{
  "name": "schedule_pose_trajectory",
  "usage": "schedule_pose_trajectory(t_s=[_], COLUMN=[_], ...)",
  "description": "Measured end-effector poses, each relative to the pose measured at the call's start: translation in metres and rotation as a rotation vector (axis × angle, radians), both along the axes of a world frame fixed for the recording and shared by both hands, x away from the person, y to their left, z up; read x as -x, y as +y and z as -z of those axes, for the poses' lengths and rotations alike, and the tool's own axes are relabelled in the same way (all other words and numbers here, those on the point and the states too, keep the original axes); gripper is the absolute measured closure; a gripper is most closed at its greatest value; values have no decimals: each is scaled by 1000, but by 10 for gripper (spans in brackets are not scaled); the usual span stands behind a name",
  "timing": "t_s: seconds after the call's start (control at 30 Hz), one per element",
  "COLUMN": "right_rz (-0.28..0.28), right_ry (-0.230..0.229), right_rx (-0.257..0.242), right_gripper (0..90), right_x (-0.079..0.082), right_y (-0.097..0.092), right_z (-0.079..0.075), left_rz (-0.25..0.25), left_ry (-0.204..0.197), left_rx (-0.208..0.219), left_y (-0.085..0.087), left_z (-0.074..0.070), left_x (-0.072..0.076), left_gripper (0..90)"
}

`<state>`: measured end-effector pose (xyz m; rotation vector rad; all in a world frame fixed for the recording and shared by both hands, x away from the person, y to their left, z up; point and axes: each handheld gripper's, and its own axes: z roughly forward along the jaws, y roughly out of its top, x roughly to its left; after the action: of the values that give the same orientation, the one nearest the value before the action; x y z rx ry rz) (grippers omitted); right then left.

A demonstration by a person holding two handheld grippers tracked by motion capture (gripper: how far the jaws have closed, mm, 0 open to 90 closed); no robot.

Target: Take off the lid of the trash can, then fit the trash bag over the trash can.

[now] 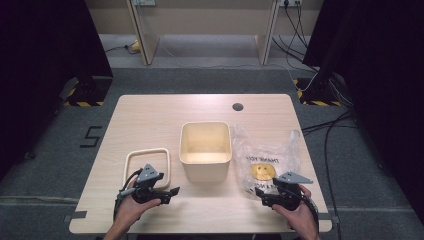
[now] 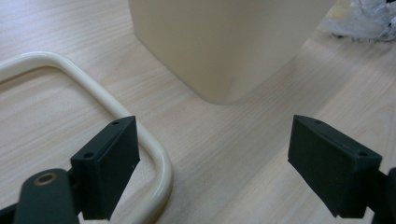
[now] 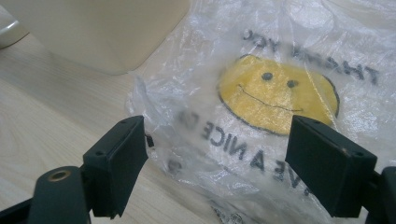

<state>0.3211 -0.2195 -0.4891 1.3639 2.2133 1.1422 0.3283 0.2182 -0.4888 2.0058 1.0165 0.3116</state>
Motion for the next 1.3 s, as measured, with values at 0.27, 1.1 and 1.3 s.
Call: schedule_pose_trajectory(t_s=[0.27, 1.1, 1.3], right_rz=[10, 93, 158], right_ry=[-4, -76, -68], right_rx=[-3, -17, 42], right_gripper=[202, 213, 214], right_x=[-1, -22, -41], right_y=[-3, -7, -10], right_z=[0, -15, -15], left_rz=[19, 5, -2], left_ry=[-13, -8, -4], left_rx=[-51, -76, -71], left_y=[-5, -4, -2], left_z=[3, 7, 7], left_x=[8, 11, 10], left_gripper=[161, 162, 163])
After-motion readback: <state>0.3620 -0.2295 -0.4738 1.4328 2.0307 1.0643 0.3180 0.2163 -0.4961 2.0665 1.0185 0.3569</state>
